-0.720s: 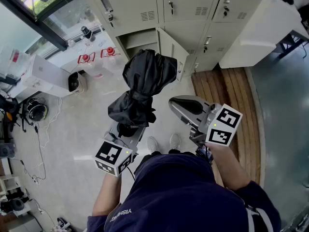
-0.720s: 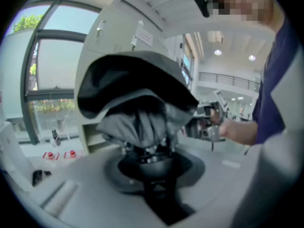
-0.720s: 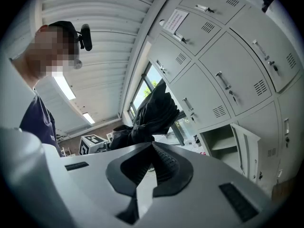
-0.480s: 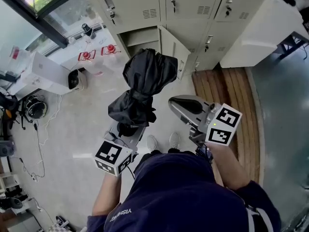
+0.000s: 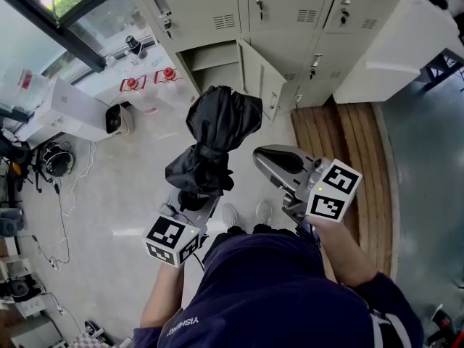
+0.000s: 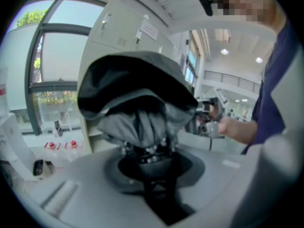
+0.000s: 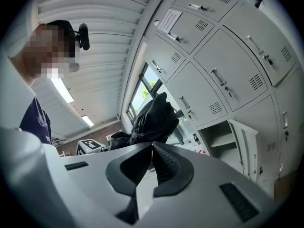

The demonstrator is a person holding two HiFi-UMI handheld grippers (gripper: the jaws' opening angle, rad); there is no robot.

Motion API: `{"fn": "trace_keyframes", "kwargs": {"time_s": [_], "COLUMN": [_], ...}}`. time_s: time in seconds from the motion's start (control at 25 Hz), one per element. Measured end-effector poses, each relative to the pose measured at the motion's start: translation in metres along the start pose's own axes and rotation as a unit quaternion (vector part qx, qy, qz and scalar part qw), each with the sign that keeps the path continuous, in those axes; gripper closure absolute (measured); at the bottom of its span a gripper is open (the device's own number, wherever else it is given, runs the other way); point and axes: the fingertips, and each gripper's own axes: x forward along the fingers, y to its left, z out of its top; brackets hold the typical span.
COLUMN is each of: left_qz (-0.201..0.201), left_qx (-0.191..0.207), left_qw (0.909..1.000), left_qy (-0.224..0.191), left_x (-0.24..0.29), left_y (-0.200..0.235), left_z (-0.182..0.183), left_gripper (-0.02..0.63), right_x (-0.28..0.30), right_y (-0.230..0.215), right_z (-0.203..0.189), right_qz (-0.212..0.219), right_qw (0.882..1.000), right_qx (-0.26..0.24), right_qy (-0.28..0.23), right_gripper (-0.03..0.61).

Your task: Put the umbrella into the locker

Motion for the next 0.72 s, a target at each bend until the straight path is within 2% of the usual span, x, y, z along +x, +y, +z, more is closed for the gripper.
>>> {"fn": "trace_keyframes", "kwargs": {"time_s": [0.36, 0.72], "left_qz": [0.009, -0.002], "left_qx": [-0.025, -0.073], "left_qw": [0.9995, 0.9968], "left_qy": [0.017, 0.034], "left_x": [0.016, 0.059], "left_y": [-0.001, 0.050], "left_z": [-0.017, -0.035], "left_gripper": [0.505, 0.505], "right_x": [-0.005, 0.026], "right_y": [-0.022, -0.071], "right_z": [-0.008, -0.018], "right_qz": [0.004, -0.017], "right_qw": [1.000, 0.998], "right_qx": [0.019, 0.038], "right_qy": [0.017, 0.050], "right_gripper": [0.571, 0.571]}}
